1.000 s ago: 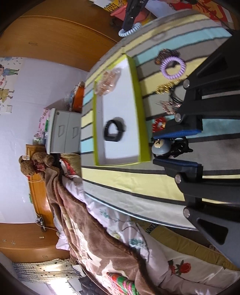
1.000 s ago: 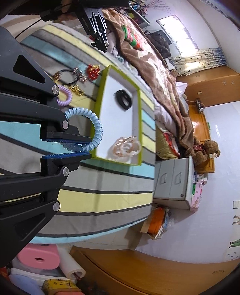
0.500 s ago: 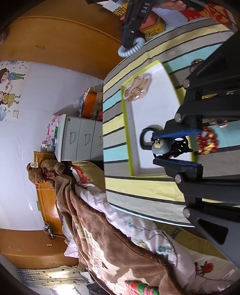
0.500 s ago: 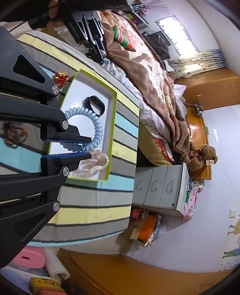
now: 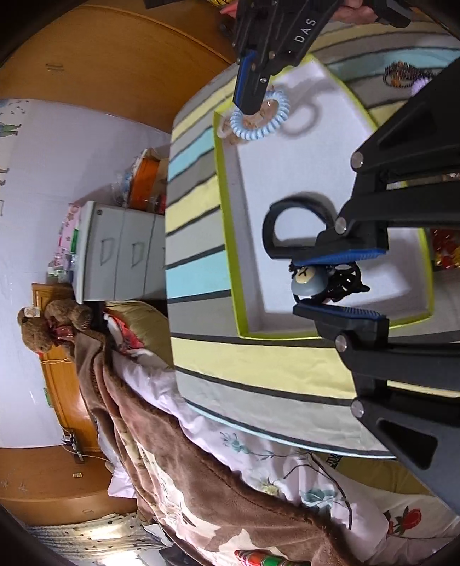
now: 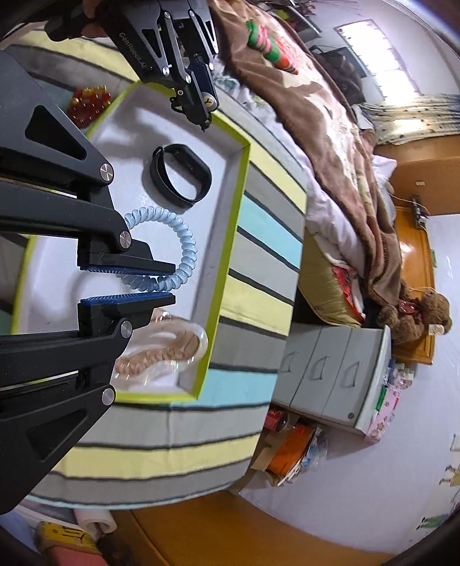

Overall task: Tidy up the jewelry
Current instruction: 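Carry the bead clip in the left tool and coil tie in the right tool into the box, then open the left tool to drop the bead clip while the right tool releases the coil tie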

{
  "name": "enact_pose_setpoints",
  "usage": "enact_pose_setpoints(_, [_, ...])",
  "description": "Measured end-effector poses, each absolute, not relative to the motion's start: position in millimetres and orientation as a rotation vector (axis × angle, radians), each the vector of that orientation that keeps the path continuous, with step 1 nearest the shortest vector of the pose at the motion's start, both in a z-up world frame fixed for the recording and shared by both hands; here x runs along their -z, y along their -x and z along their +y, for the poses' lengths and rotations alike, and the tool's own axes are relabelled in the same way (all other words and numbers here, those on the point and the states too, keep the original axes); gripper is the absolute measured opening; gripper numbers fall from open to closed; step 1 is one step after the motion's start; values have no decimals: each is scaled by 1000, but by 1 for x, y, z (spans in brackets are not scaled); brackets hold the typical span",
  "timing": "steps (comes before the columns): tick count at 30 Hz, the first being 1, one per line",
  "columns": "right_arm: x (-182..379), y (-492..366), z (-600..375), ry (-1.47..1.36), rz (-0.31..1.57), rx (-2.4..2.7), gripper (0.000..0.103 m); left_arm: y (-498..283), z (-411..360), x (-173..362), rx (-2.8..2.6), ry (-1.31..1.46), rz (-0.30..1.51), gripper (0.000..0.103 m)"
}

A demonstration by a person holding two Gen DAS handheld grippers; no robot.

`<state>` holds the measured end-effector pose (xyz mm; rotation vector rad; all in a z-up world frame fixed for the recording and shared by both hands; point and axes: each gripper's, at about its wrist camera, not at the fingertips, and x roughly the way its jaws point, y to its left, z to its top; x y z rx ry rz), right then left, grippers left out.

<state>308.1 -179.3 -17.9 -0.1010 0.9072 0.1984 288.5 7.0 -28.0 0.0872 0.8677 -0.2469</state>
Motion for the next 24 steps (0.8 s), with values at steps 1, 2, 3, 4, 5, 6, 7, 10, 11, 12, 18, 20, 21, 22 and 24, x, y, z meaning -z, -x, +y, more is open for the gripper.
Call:
enact_pose_setpoints(1, [21, -311, -177, 108, 911, -195, 9, -291, 6, 32, 246, -93, 873, 22])
enact_pose_setpoints(2, [25, -313, -176, 114, 916, -192, 9, -293, 4, 35, 248, -98, 879, 22])
enact_pose_setpoints(3, [28, -316, -174, 121, 920, -191, 9, -295, 3, 38, 247, -98, 885, 22])
enact_pose_setpoints(4, [31, -318, -172, 134, 924, -187, 9, -296, 2, 40, 248, -102, 886, 22])
enact_pose_setpoints(5, [33, -320, -170, 148, 927, -179, 9, -297, 0, 41, 247, -114, 882, 22])
enact_pose_setpoints(6, [36, -322, -169, 166, 928, -172, 9, -299, -2, 44, 243, -127, 885, 22])
enact_pose_setpoints(7, [37, -323, -168, 170, 929, -172, 9, -300, -3, 45, 244, -130, 890, 22])
enact_pose_setpoints(10, [42, -327, -165, 190, 934, -172, 9, -303, -5, 48, 245, -131, 895, 23])
enact_pose_setpoints(11, [44, -328, -164, 196, 940, -175, 9, -303, -5, 49, 243, -132, 897, 24])
enact_pose_setpoints(12, [45, -330, -163, 197, 942, -175, 9, -304, -6, 50, 240, -132, 900, 24])
enact_pose_setpoints(18, [53, -334, -160, 235, 955, -168, 9, -307, -5, 55, 229, -139, 909, 24])
enact_pose_setpoints(20, [54, -334, -159, 234, 959, -170, 9, -307, -5, 55, 229, -132, 913, 24])
enact_pose_setpoints(21, [55, -335, -160, 229, 962, -173, 9, -307, -5, 55, 230, -131, 911, 24])
enact_pose_setpoints(22, [56, -336, -160, 228, 963, -175, 9, -307, -5, 55, 228, -131, 911, 25])
enact_pose_setpoints(24, [57, -336, -160, 236, 962, -173, 9, -308, -4, 56, 223, -125, 915, 29])
